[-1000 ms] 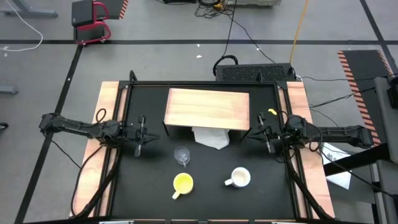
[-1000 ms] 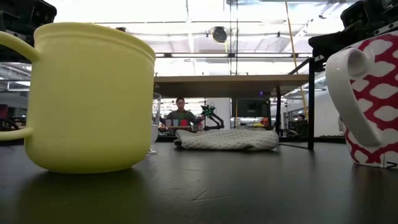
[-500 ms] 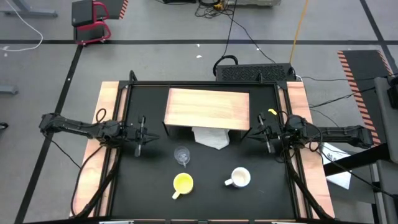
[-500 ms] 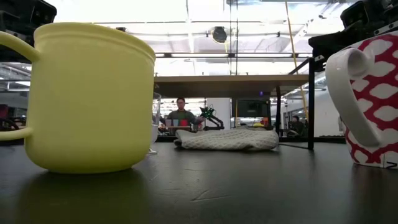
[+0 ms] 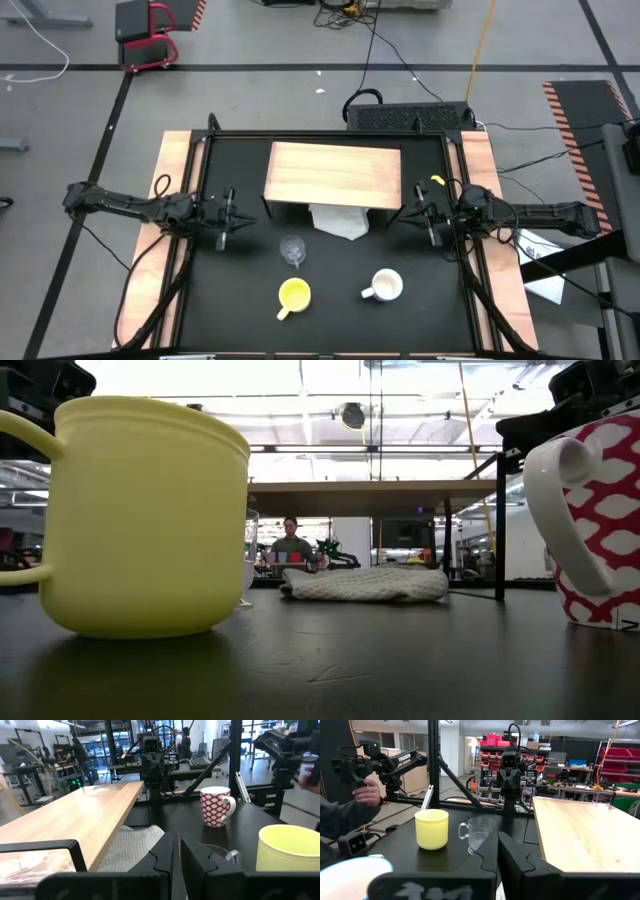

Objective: Stack small to large cups/mugs on shelf
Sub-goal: Put the red mug on the shelf

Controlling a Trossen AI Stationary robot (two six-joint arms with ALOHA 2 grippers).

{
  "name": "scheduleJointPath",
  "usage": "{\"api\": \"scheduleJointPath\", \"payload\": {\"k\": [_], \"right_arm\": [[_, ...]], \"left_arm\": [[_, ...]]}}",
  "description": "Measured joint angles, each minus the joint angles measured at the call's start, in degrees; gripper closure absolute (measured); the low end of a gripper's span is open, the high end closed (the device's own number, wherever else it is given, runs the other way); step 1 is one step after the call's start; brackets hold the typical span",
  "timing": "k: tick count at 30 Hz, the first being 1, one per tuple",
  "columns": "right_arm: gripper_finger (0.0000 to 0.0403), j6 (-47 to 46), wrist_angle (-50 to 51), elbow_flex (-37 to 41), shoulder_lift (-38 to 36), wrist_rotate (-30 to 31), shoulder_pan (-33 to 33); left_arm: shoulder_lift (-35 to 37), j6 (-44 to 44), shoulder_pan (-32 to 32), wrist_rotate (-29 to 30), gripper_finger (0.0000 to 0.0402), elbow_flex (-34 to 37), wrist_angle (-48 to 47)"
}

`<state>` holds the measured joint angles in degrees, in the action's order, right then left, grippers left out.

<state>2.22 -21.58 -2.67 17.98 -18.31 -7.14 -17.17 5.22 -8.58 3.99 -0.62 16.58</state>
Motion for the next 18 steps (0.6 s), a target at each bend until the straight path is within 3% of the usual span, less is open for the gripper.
{"api": "scheduleJointPath", "payload": {"k": [14, 18], "right_arm": [[0.0403, -6.19, -0.85, 0.01, -0.02, 0.0, 0.0], [0.0403, -7.36, -0.46, 0.01, 0.0, 0.0, 0.02]], "left_arm": [[-0.02, -4.88, 0.0, -0.02, 0.0369, 0.0, 1.36], [-0.02, -5.54, 0.0, -1.12, 0.0394, 0.0, 3.81]]}}
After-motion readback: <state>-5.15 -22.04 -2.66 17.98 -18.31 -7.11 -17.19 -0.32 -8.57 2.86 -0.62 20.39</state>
